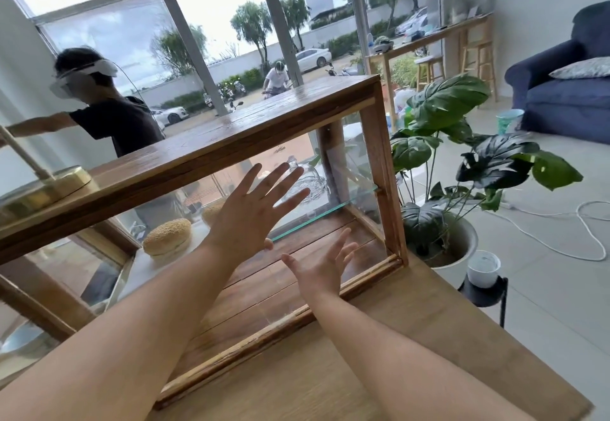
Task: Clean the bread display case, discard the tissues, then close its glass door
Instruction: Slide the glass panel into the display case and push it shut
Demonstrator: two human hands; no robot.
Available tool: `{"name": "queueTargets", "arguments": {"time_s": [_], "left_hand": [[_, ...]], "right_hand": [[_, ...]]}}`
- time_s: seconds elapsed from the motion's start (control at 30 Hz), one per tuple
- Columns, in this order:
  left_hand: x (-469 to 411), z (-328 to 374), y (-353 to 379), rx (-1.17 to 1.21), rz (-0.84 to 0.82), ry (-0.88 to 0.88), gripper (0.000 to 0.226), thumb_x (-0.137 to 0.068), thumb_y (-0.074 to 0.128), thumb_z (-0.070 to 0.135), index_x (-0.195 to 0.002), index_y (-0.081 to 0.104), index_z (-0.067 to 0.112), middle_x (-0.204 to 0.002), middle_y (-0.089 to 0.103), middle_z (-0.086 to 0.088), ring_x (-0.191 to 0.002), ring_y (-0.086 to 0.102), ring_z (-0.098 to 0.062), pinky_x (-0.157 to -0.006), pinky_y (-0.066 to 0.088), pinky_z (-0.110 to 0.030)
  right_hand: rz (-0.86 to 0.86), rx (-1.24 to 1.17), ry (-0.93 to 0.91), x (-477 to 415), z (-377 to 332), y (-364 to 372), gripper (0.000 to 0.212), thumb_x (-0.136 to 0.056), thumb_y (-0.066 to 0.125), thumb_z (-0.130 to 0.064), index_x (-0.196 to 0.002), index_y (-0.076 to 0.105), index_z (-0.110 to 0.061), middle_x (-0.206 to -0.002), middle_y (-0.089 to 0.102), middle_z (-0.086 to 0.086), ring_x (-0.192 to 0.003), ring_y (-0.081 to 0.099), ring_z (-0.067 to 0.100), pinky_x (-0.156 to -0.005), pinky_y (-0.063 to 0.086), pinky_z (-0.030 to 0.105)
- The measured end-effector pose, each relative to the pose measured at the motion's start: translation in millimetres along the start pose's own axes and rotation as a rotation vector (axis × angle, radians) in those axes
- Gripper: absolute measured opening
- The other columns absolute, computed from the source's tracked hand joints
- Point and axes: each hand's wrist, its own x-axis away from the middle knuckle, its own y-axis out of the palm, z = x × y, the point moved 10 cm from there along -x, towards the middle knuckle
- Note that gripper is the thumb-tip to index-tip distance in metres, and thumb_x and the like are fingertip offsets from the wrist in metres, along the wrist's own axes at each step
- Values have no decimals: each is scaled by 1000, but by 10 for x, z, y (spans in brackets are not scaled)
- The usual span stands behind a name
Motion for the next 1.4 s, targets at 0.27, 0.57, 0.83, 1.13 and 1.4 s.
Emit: {"name": "queueTargets", "arguments": {"time_s": [0.27,0.57,0.83,1.13,1.4], "left_hand": [[-138,61,-49,13,4,0,118,-68,66,66,-149,-10,27,-160,-15,-8,-147,-10,-30,-112,-14,-49],[-220,105,-37,7,-10,5,119,-68,62,70,-148,-15,28,-159,-19,-7,-146,-14,-30,-111,-16,-50],[-147,149,-88,73,28,-16,103,-77,61,61,-151,-2,26,-160,-12,-9,-147,-9,-29,-113,-12,-49],[465,299,225,195,-20,-123,94,-80,54,65,-151,6,26,-158,-7,-8,-147,-5,-26,-114,-10,-47],[1342,925,728,614,-307,-434,81,-92,37,59,-149,-11,28,-150,-30,-2,-141,-26,-21,-115,-13,-45]], "right_hand": [[2,5,-11,-89,-40,-177,129,-65,75,-53,-141,-27,-27,-153,-29,12,-142,-21,29,-117,12,42],[-26,32,6,-146,-26,-238,130,-65,73,-54,-141,-29,-26,-153,-30,13,-142,-20,32,-117,10,41],[-37,96,4,-158,-9,-353,126,-68,75,-48,-144,-23,-23,-155,-22,17,-143,-16,32,-117,11,40],[-118,581,-172,110,-19,-441,97,-82,53,-58,-147,-10,-25,-155,-22,11,-144,-16,29,-120,7,45],[-440,1026,-370,509,306,-185,77,-90,40,-53,-148,-4,-28,-157,-18,9,-144,-17,26,-118,-1,48]]}}
